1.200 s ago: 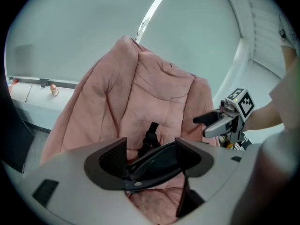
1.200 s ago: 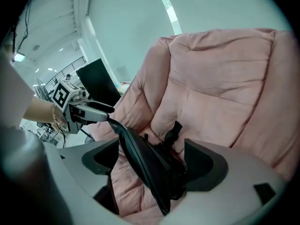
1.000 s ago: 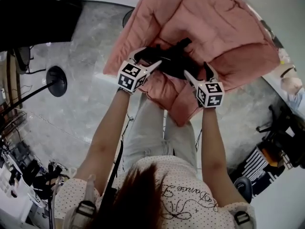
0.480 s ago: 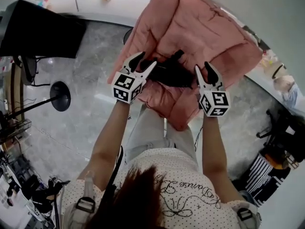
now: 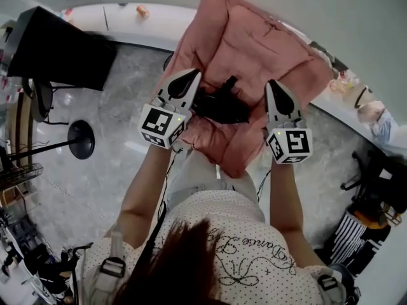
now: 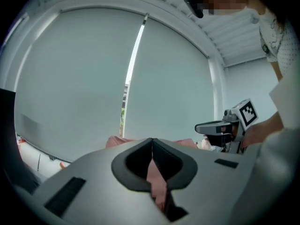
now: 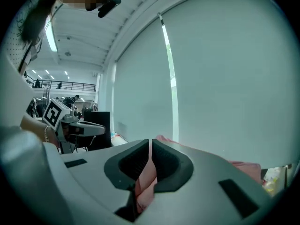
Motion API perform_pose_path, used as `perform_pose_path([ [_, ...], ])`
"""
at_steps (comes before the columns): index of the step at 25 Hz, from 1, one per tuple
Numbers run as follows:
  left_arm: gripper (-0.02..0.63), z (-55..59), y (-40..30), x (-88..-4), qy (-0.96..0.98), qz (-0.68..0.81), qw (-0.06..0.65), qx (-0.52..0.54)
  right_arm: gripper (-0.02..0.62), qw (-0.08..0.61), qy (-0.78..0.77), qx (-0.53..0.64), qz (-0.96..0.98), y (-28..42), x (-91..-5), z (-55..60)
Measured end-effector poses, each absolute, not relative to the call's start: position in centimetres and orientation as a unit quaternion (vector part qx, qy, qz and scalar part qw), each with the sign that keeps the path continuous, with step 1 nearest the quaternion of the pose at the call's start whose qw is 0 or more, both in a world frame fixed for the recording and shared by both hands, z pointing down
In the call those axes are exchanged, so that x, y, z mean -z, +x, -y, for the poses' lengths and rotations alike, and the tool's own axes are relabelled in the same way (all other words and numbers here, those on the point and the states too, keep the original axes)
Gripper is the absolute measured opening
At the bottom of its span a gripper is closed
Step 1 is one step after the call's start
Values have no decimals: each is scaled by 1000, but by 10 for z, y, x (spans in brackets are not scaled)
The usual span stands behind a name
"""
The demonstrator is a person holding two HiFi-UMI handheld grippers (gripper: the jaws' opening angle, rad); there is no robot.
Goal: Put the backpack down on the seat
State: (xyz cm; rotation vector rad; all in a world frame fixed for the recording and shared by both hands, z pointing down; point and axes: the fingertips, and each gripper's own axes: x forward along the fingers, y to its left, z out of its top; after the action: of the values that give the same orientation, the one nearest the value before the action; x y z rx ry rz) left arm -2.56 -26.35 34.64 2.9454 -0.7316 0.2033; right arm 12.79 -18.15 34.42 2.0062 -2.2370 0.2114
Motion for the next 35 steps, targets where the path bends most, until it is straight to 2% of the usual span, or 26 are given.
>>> perform_pose_path([
  [7,5,248,-19,-289,967,249,42,-17,12,65,657,5,751,127,-285,168],
  [15,5,236,-16,-259,963,268,2,-14,12,30,658,5,752,137,-255,148],
  [35,5,229,-16,-254,957,289,-7,-18,12,12,653,22,757,137,-235,144],
])
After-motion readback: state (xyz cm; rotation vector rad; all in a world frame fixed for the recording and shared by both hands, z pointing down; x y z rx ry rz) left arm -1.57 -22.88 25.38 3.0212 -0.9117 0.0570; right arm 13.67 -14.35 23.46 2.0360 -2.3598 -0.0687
